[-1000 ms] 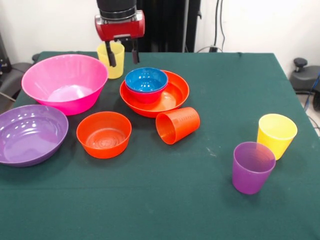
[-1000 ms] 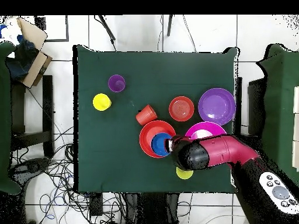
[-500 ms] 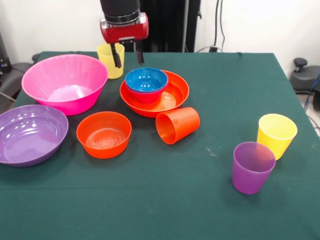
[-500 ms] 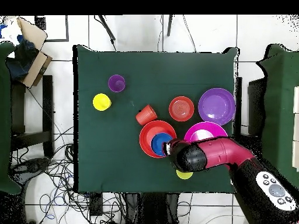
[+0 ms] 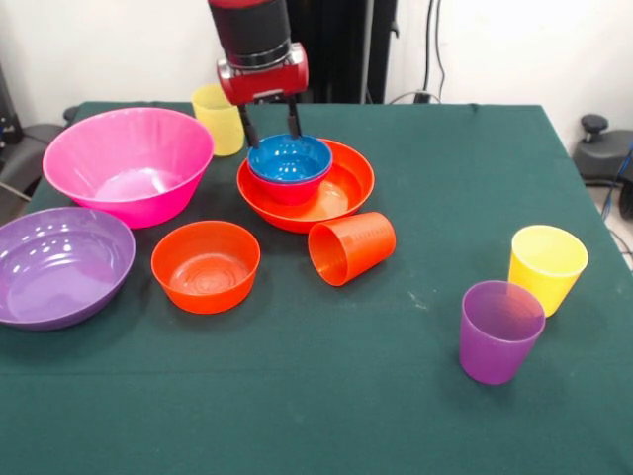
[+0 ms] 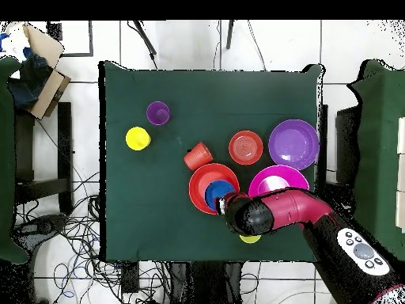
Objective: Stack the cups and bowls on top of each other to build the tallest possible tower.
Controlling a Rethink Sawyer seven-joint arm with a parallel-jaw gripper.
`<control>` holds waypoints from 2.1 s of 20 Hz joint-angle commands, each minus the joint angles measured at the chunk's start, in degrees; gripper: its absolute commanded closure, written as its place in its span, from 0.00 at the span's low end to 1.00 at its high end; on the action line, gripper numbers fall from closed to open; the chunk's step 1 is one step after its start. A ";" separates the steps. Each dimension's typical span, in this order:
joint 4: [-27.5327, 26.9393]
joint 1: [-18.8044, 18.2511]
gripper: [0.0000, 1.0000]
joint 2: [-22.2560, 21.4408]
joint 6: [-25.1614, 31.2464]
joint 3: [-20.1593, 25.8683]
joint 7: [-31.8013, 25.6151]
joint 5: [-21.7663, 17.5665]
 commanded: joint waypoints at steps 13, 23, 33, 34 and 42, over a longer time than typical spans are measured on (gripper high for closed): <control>-1.03 -1.58 0.00 6.64 -3.10 -0.29 -5.46 -5.62; 1.99 -3.27 0.00 -0.37 0.47 2.88 -6.69 -1.79; 2.29 -3.90 0.00 -1.08 0.54 3.11 -7.07 -1.56; 2.51 -3.92 0.00 -1.42 0.56 3.19 -6.99 -1.43; 1.44 -3.09 0.00 0.17 -0.08 2.63 -6.30 -2.08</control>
